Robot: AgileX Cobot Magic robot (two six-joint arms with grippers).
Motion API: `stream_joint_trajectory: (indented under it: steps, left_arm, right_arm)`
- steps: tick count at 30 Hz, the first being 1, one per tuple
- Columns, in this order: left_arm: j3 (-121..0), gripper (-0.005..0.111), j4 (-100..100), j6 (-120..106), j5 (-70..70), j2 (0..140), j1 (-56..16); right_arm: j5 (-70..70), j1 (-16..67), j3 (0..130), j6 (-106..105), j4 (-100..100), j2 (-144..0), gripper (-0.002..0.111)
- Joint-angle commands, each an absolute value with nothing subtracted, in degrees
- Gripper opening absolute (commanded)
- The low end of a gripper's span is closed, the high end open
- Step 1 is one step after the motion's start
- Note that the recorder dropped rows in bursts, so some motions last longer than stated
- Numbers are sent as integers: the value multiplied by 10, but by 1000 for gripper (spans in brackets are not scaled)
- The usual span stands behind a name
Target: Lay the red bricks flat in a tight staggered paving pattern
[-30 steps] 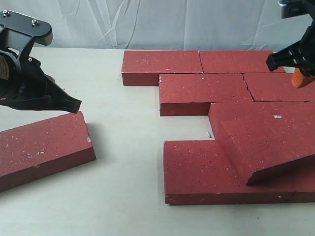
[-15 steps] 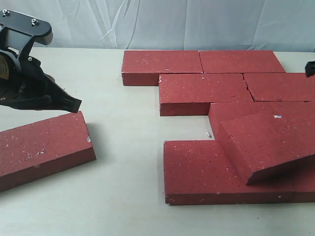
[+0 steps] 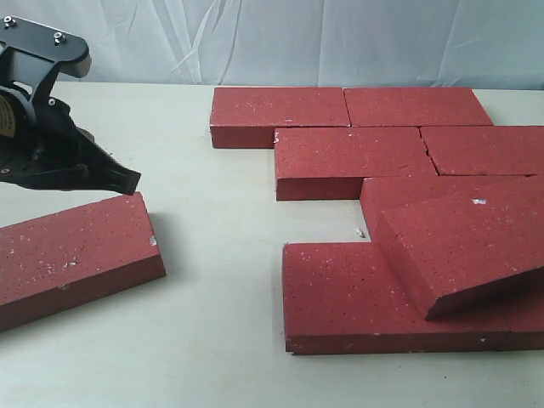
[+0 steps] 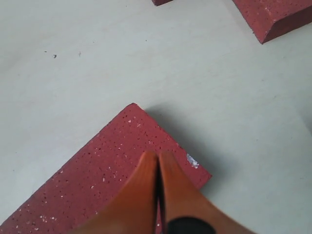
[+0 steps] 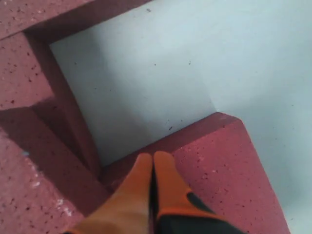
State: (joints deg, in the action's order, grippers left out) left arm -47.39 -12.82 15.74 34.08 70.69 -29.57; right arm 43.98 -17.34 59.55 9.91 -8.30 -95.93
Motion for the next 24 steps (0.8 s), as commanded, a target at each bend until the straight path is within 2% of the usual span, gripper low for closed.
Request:
stream_joint_trajectory:
  steps: [1, 12, 24]
  left_arm:
    - [-472, 0, -133, 161, 338, 703, -298]
    - [-472, 0, -133, 161, 338, 703, -298]
    - [-472, 0, -133, 161, 338, 703, -298]
  right_arm:
    - [435, -177, 594, 102, -71, -976, -1]
    - [459, -135, 593, 18, 45, -988, -1]
    - [470, -25, 593, -34, 97, -988, -1]
